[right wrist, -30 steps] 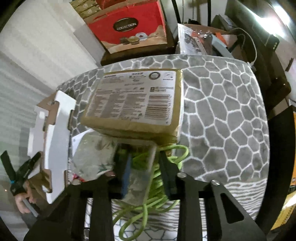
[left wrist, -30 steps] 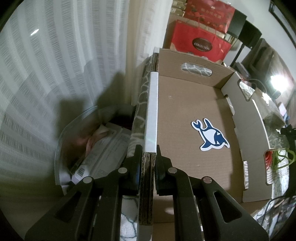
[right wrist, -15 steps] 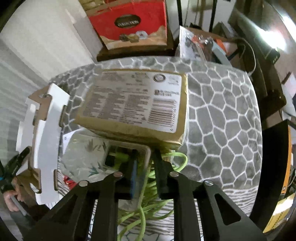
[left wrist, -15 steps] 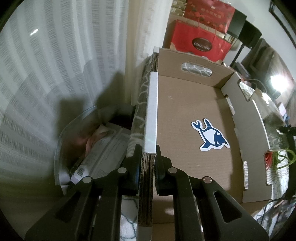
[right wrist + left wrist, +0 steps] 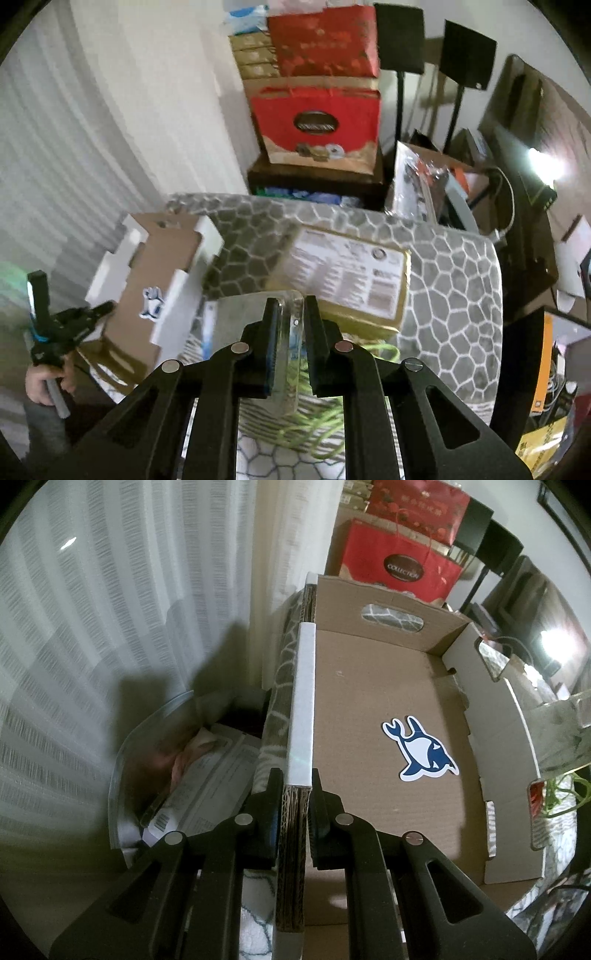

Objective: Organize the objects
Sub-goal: 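Grasp the bamboo-print plastic case with the right tool and lift it, then carry the bamboo-print case over the tray and lower it inside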

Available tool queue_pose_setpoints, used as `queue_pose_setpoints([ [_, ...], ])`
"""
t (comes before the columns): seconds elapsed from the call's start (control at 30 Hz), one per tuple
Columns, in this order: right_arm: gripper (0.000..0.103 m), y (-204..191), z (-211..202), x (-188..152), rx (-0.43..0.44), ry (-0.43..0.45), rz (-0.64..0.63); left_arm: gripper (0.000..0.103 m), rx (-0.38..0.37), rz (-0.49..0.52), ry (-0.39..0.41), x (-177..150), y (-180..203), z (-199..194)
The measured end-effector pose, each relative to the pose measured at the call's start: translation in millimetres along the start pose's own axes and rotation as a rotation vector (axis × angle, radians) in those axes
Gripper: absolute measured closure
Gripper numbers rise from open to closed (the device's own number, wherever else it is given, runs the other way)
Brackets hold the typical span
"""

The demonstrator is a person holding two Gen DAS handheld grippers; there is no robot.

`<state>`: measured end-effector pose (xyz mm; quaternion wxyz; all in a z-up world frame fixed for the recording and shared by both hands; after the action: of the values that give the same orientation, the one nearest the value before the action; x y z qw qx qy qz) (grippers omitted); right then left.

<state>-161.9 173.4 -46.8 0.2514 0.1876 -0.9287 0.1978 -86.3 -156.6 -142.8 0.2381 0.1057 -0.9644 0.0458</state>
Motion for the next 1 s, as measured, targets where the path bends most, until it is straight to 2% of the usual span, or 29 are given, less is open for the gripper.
queue_pose_setpoints([
  [0.33, 0.093, -40.8, -5.0, 27.8, 0.01, 0.005, -0.08, 0.092, -0.013, -0.009, -0.006, 1.0, -1.4, 2.4],
  [0.63, 0.095, -86.3, -19.7, 67.9, 0.008, 0.042, -0.155, 0.092, -0.013, -0.01, -0.006, 1.2, -1.3, 2.4],
  [0.87, 0.095, -140.9, -23.4, 93.2, 0.065, 0.064, -0.227, 0.092, -0.014, -0.012, -0.007, 1.0, -1.5, 2.1],
  [1.0, 0.095, -169.7, -14.2, 95.4, 0.14, 0.058, -0.24, 0.092, -0.015, -0.012, -0.007, 1.1, -1.5, 2.2],
])
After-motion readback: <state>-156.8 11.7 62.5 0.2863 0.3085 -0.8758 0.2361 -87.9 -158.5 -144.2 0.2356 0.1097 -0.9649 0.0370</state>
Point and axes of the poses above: each gripper's, at about its wrist camera, not at the fingertips, and z roughly the way its jaws point, y to its right, x to its top, the point moved 7 cm from there along z, roughly the way its jaws point, and after that the axes turned 11 degrees about x, right-handed, at the moved point
